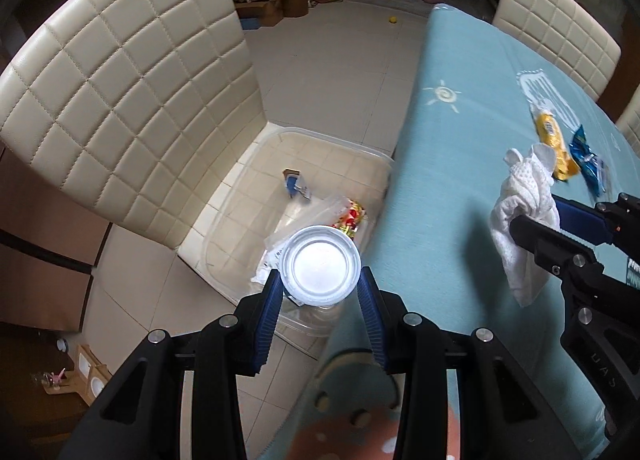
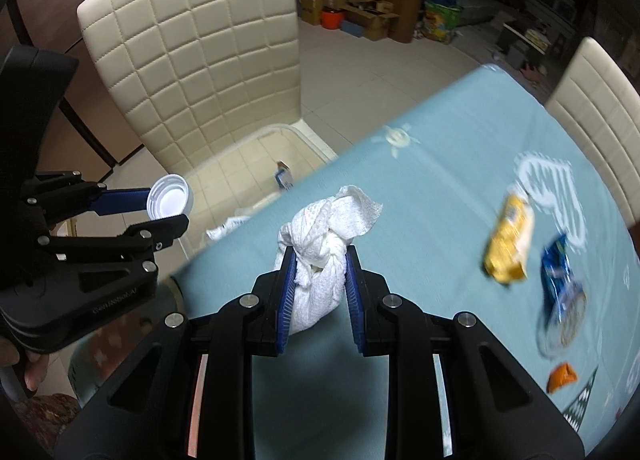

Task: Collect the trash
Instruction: 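Carry the white lid and tissue to the clear bin and release them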

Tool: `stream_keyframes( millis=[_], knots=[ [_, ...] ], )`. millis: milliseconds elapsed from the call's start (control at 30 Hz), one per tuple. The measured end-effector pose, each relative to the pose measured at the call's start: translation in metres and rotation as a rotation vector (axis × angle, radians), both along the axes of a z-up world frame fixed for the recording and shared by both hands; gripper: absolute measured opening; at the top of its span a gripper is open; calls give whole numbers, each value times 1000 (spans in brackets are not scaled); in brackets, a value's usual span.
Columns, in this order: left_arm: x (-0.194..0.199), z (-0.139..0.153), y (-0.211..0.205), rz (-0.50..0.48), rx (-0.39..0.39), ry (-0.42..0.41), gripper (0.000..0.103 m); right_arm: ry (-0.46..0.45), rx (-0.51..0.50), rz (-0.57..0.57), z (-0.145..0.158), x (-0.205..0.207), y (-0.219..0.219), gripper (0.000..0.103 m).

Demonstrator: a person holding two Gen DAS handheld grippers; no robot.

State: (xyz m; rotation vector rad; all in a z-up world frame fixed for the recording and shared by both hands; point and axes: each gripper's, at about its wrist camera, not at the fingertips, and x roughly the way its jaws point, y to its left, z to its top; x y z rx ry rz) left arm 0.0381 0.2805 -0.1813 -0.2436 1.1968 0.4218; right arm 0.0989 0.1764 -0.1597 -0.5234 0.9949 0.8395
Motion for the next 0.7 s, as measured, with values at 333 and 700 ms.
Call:
stream_keyframes(
  millis=[333,700],
  knots=[
    [14,-6,28,-1,43,-10,81,23,-20,27,-16,21,41,26],
    [3,-39,69,121,-13,62,81,52,-22,94,-30,27,82,28]
  ],
)
